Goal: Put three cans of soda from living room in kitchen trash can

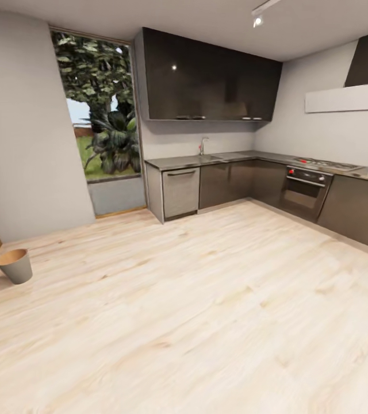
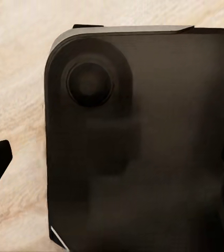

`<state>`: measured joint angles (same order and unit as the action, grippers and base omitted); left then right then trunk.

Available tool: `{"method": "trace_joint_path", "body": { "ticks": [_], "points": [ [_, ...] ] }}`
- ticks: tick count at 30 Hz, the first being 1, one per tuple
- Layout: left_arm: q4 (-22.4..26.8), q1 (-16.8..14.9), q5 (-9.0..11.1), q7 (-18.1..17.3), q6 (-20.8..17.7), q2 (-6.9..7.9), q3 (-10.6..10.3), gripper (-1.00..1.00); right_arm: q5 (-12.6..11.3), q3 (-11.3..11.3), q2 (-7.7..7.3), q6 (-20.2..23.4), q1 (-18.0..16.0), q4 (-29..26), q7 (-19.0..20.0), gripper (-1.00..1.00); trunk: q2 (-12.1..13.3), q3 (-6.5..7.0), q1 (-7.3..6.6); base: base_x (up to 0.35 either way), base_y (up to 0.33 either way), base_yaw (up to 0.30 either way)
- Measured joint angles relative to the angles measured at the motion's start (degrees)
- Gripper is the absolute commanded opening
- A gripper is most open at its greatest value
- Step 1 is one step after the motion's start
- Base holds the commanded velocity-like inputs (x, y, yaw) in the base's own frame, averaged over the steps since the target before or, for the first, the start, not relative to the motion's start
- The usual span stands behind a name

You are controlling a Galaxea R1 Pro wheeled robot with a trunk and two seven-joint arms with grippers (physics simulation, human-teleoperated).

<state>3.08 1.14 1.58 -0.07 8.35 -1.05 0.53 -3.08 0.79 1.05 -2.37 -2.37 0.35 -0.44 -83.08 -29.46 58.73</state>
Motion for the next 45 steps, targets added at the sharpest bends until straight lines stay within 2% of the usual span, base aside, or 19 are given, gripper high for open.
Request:
{"method": "trace_joint_path", "body": {
  "ticks": [31, 37, 45],
  "points": [
    [0.00, 0.00, 0.09, 0.25, 0.00, 0.00, 0.07, 1.00, 0.00, 0.00, 0.06, 0.00, 0.00, 0.00, 0.00, 1.00, 0.00, -1.74, 0.00, 0.259, -0.240, 0.228],
    [0.00, 0.00, 0.09, 0.47, -0.07, -0.05, 0.20, 1.00, 0.00, 0.00, 0.02, 0.03, 0.00, 0.00, 0.00, 1.00, 0.00, -2.09, 0.00, 0.169, -0.062, 0.212],
    [0.00, 0.00, 0.09, 0.58, -0.09, -0.17, 0.17, 1.00, 0.00, 0.00, 0.00, 0.09, 0.00, 0.00, 0.00, 1.00, 0.00, -2.20, 0.00, 0.012, -0.003, 0.031]
  ]
}}
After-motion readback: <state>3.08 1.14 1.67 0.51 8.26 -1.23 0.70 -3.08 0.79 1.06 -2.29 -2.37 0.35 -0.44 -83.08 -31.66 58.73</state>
